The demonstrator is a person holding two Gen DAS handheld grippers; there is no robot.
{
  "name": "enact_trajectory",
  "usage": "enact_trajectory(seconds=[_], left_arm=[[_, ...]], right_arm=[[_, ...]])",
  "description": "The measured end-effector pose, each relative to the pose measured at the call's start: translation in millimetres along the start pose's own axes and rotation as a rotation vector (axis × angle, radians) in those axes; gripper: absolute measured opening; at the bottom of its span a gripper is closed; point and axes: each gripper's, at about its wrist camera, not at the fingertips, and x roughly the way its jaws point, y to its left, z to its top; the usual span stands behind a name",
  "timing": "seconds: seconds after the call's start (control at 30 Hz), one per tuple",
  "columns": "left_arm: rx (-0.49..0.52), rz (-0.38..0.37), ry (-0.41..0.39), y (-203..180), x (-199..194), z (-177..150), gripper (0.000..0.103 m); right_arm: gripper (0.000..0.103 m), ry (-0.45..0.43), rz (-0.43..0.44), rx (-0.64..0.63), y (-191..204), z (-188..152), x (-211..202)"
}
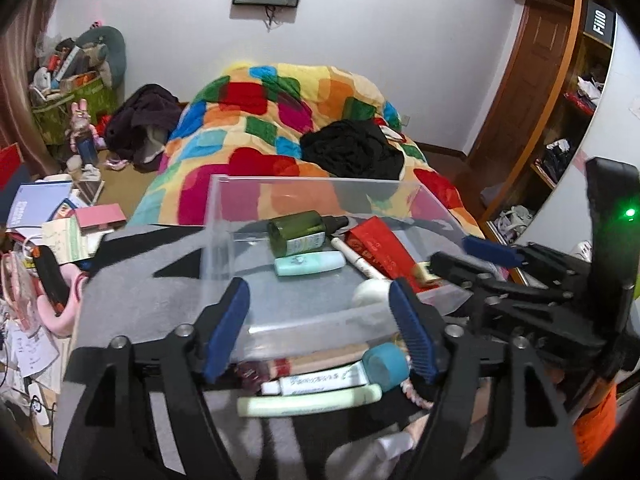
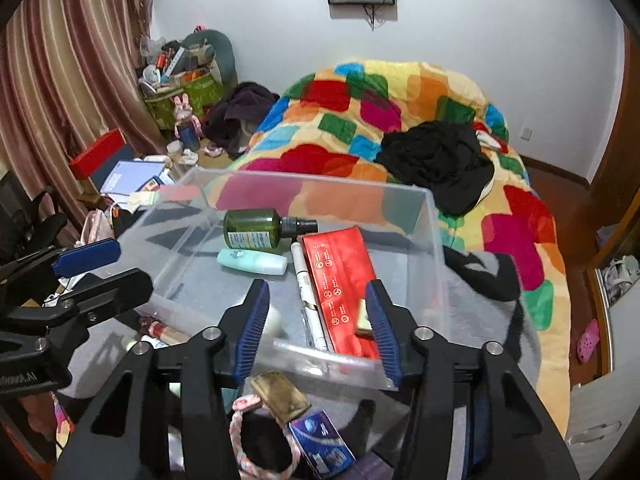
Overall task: Organize objects
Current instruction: 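Drop the white tape roll and green card case into the clear box, then grasp the pale green tube with the left tool while the right tool grasps the purple cosmetic tube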
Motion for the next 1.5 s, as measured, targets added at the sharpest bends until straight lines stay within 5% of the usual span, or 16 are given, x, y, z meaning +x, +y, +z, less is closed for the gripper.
enact_trajectory(seconds=[0.27, 0.73, 1.03, 1.13, 1.33, 1.5], left_arm=[[-0.003, 0.021, 0.071, 22, -1, -30, 0.075], [0.037, -0.051, 0.198, 1, 41, -64, 0.075], [0.036, -0.093, 0.223, 3, 20, -86, 0.074], [0.061, -0.061, 0.217, 1, 17, -90, 0.067], [0.081, -0.04, 0.21, -2, 24, -86, 0.048], [0.079, -0.04, 0.201, -4, 17, -91, 0.026]], right_arm=[[0.057, -0.039, -0.031, 0.013, -13, -25, -30], [0.058, 0.131, -0.104, 0.123, -51, -87, 3], [0.058, 0.123, -0.125, 0.126, -57, -106, 0], [0.053, 0.114, -0.134, 0.121, -59, -107, -1], [0.025, 0.104, -0.129, 0.135, -64, -103, 0], [0.023, 0.093, -0.125, 0.138, -64, -107, -5]])
